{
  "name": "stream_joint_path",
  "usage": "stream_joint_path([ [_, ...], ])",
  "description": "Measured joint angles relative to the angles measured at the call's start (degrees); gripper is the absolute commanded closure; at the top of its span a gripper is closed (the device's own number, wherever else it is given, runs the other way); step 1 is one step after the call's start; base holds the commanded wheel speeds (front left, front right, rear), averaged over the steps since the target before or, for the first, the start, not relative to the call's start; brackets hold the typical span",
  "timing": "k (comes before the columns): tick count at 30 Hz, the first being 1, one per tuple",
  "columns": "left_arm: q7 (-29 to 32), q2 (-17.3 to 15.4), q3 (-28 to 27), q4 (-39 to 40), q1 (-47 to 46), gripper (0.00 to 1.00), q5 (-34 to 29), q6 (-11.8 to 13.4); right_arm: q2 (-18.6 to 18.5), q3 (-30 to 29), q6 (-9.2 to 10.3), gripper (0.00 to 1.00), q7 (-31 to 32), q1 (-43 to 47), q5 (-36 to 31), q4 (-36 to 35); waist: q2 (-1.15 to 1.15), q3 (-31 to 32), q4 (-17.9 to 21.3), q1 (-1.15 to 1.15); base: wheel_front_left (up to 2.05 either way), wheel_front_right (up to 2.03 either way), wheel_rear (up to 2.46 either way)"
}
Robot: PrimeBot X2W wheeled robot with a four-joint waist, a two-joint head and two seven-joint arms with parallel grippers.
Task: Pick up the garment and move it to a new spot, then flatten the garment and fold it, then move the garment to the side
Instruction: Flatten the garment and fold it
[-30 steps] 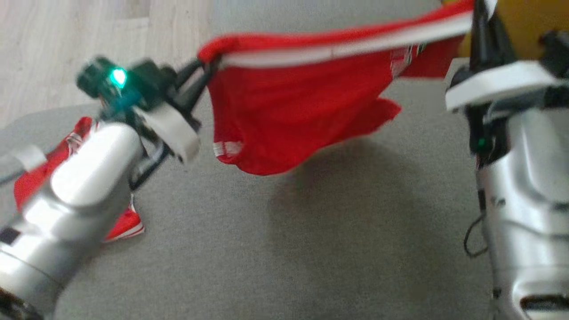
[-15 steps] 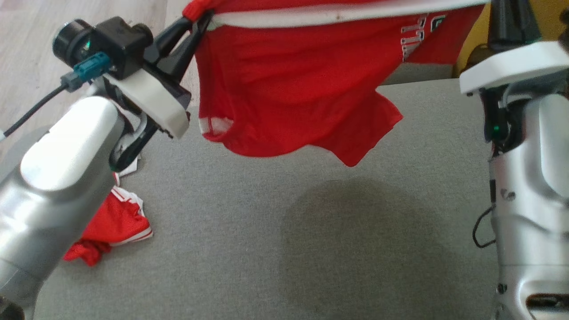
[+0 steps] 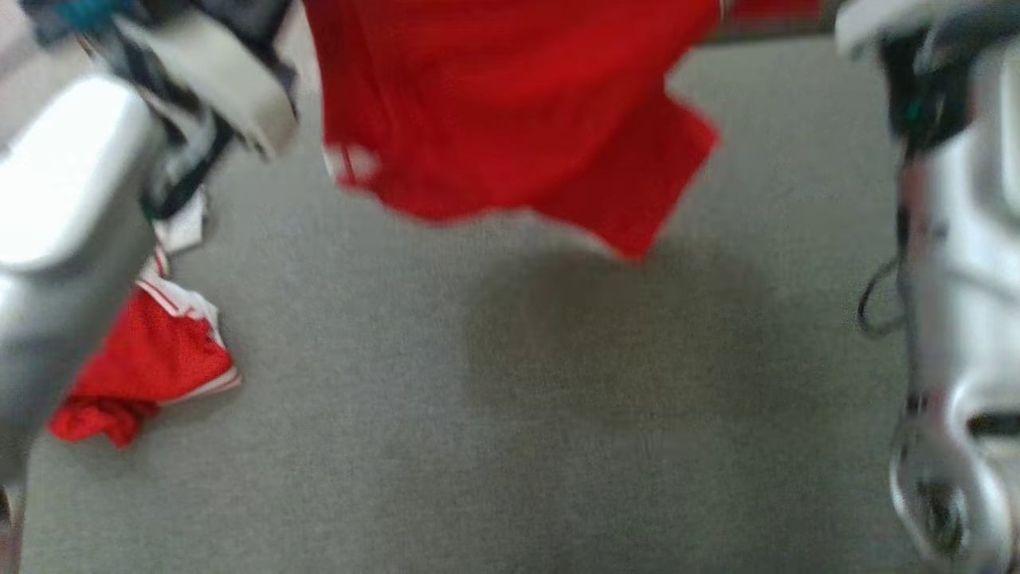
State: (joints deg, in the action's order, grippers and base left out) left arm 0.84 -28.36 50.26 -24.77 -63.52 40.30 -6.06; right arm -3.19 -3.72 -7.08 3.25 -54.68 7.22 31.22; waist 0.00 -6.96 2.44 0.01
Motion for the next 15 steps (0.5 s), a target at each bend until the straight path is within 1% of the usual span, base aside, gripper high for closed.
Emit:
stream_joint_path([
  [2, -1.26, 0.78, -0.80, -3.39, -4.05, 1.00, -0.64, -0.01, -0.01, -0.01, -0.01, 1.00, -1.76, -6.19, -1.40, 4.22, 0.00, -2.95, 0.24, 0.01, 0.00, 0.00, 0.00],
  [5, -3.72, 2.78, -2.04, -8.59, -8.52, 1.00, -0.99, -0.25, 0.01, 0.03, -0.02, 1.00, -6.10, -13.94, -3.94, 10.35, 0.00, -7.18, 0.73, 0.01, 0.00, 0.00, 0.00],
  [7, -6.15, 4.23, -2.45, -11.77, -11.15, 1.00, -1.99, -0.30, 0.01, -1.35, -0.03, 1.00, -9.69, -18.49, -5.13, 14.07, 0.00, -9.89, 1.04, 0.02, 0.00, 0.00, 0.00],
  [9, -8.22, 5.87, -2.75, -14.67, -13.96, 1.00, -2.67, -0.40, 0.04, -3.94, -0.03, 1.00, -13.27, -22.56, -5.87, 17.74, 0.00, -12.36, 1.33, 0.02, 0.00, 0.00, 0.00],
  [12, -11.18, 8.00, -3.08, -18.61, -17.72, 1.00, -3.31, -0.53, -0.08, -5.52, -0.03, 1.00, -16.34, -26.53, -8.42, 22.75, 0.00, -15.55, 1.78, 0.01, 0.00, 0.00, 0.00],
  [15, -12.85, 9.51, -3.16, -22.17, -19.40, 1.00, -3.31, -0.90, -0.13, -5.64, -0.03, 1.00, -17.07, -27.05, -10.31, 27.65, 0.00, -18.01, 2.04, 0.00, 0.00, 0.00, 0.00],
])
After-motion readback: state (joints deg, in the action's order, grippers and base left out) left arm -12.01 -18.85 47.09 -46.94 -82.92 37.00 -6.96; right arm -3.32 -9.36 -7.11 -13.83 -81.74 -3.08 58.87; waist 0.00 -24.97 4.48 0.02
